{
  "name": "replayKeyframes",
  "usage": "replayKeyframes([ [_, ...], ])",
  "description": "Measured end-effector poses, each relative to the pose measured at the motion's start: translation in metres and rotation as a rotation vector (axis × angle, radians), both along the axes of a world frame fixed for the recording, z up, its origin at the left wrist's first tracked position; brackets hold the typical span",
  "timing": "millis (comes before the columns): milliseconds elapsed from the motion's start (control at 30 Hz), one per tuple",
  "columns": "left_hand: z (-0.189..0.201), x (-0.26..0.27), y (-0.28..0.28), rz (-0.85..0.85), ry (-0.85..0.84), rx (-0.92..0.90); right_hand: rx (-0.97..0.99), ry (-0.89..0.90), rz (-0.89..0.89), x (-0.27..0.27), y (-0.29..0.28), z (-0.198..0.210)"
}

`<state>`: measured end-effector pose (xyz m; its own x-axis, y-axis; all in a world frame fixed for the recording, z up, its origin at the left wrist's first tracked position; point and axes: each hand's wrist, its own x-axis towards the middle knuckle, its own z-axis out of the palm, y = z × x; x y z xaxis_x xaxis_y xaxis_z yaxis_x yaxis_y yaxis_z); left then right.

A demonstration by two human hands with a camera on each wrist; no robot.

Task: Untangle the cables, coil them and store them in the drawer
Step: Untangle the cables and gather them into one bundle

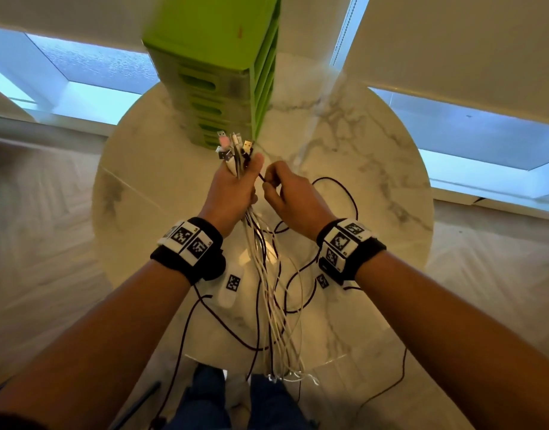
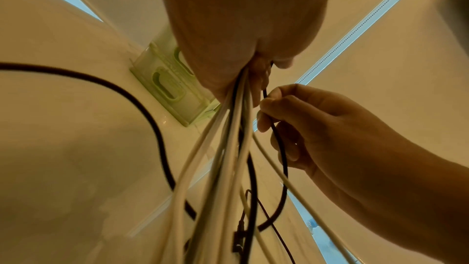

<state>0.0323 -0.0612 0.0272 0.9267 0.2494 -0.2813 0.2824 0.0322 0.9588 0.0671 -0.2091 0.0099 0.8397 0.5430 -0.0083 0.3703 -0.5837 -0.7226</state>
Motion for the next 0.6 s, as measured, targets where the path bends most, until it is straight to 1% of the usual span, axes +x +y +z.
replayKeyframes([
  [167, 0.008, -0.013, 0.007, 0.045, 0.035, 0.025, 0.082, 0.099, 0.073, -0.027, 0.004, 0.012],
  [233, 0.012, -0.016, 0.01, 0.067, 0.025, -0.014, 0.063, 0.144, 0.13, -0.035, 0.001, 0.012],
  [300, 0.018, -0.017, 0.014, 0.098, 0.03, -0.067, 0.011, 0.146, 0.238, -0.044, -0.006, 0.009],
  [333, 0.022, -0.018, 0.017, 0.11, 0.043, -0.06, -0.007, 0.147, 0.295, -0.05, -0.01, 0.007],
  [400, 0.027, -0.021, 0.021, 0.11, 0.067, -0.015, -0.025, 0.177, 0.353, -0.059, -0.017, 0.0],
  [467, 0.03, -0.026, 0.024, 0.094, 0.06, 0.033, -0.044, 0.196, 0.37, -0.061, -0.024, -0.009],
  [533, 0.036, -0.031, 0.026, 0.086, 0.04, 0.085, -0.107, 0.216, 0.365, -0.058, -0.031, -0.013],
  [600, 0.044, -0.035, 0.027, 0.089, 0.012, 0.071, -0.189, 0.274, 0.327, -0.05, -0.04, -0.01],
])
